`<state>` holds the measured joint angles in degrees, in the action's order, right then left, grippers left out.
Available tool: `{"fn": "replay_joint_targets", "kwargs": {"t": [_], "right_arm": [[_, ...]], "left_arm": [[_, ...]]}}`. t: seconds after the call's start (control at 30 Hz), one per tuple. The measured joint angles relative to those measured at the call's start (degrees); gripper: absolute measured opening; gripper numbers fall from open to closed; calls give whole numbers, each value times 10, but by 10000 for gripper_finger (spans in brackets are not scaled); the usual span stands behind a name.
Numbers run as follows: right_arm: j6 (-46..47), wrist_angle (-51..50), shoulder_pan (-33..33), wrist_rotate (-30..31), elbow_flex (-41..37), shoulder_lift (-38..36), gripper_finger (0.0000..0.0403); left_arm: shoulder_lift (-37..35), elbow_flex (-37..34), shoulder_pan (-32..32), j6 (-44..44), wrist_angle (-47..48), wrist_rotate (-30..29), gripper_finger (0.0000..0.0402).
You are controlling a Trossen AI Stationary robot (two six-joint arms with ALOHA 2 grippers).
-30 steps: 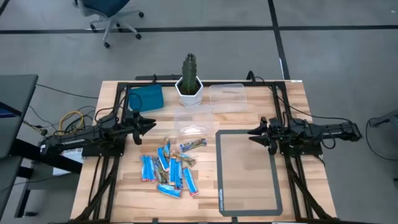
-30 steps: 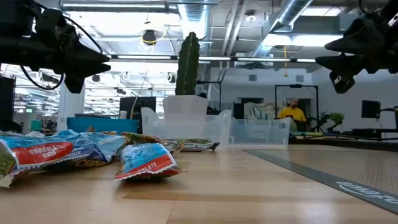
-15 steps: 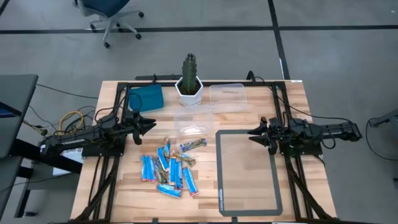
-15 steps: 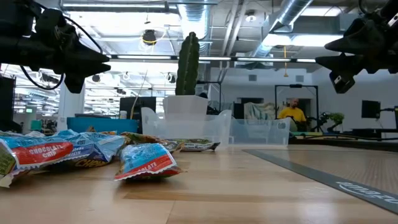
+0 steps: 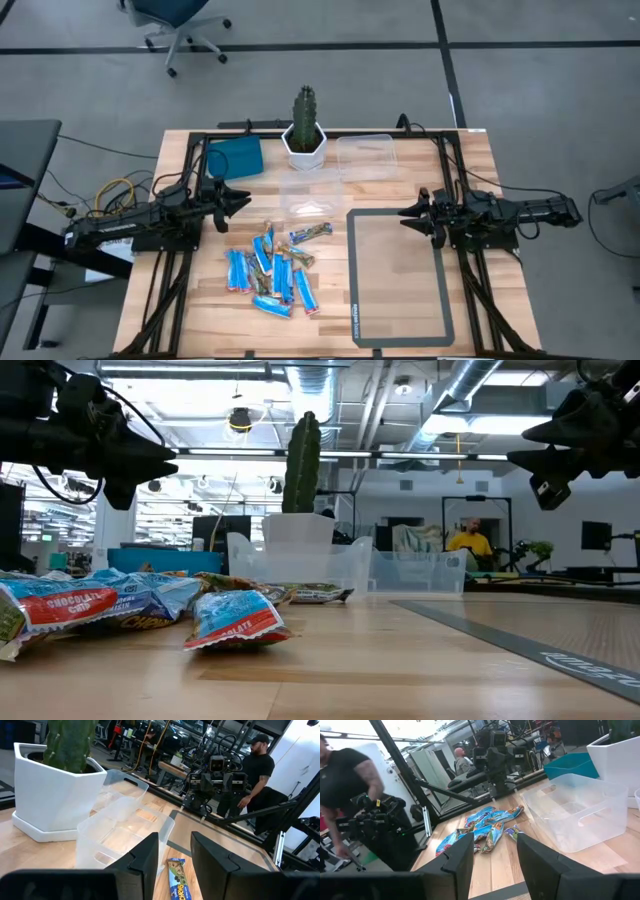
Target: Pick and place Granola Bars by type
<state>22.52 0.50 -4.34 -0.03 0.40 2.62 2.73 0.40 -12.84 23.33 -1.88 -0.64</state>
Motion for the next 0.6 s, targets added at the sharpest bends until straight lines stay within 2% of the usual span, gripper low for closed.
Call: {"fn": "replay_joint_targets", "kwargs": {"t": [0.43,0.6], "right_arm": [[0,0,0,0,0,0,141],[0,0,0,0,0,0,143]], "left_arm": [[0,0,0,0,0,0,106],[0,0,0,0,-7,-29,106]]}}
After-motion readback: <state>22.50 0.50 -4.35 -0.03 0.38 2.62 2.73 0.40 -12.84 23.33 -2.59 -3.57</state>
